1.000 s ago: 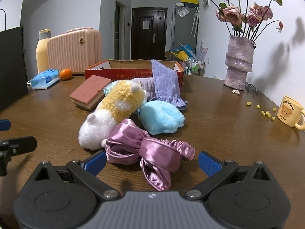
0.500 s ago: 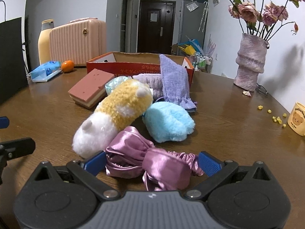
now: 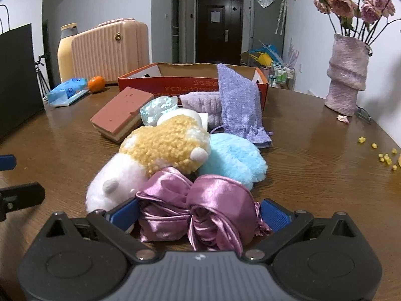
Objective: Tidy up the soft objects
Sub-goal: 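Move the right tool to the pink satin bow and close on it, then grasp the white-and-yellow plush lamb with the left tool while right holds the bow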
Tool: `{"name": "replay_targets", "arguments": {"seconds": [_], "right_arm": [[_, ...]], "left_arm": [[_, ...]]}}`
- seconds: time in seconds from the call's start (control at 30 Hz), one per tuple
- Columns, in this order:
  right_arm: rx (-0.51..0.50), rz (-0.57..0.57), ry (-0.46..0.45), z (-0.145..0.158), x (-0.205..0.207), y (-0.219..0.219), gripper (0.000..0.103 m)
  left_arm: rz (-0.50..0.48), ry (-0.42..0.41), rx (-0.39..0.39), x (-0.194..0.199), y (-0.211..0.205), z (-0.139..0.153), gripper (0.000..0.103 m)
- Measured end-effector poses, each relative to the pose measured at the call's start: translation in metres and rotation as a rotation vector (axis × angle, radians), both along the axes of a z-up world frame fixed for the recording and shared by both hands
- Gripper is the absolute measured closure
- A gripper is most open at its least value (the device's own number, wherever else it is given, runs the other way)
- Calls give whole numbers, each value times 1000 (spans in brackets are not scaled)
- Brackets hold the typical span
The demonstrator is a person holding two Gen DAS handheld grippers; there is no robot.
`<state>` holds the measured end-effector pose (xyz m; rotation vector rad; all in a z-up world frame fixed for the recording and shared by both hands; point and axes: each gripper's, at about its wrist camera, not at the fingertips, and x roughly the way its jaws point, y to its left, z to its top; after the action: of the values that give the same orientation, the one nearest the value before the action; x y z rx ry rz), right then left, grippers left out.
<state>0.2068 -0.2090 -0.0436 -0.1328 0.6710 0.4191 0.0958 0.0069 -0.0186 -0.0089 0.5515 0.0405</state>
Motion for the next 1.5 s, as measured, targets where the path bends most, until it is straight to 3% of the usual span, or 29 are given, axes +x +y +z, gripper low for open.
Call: {"name": "replay_targets", "arguments": {"seconds": [0.33, 0.7, 1.5], "right_arm": [[14, 70, -17, -2, -1, 4, 25], [94, 107, -38, 4, -8, -7, 80], [210, 65, -159, 21, -23, -43, 84]], "left_arm": [[11, 19, -2, 7, -1, 0, 0], [16, 17, 10, 7, -5, 2, 0], [-21, 18, 32, 27, -26, 22, 0]]}}
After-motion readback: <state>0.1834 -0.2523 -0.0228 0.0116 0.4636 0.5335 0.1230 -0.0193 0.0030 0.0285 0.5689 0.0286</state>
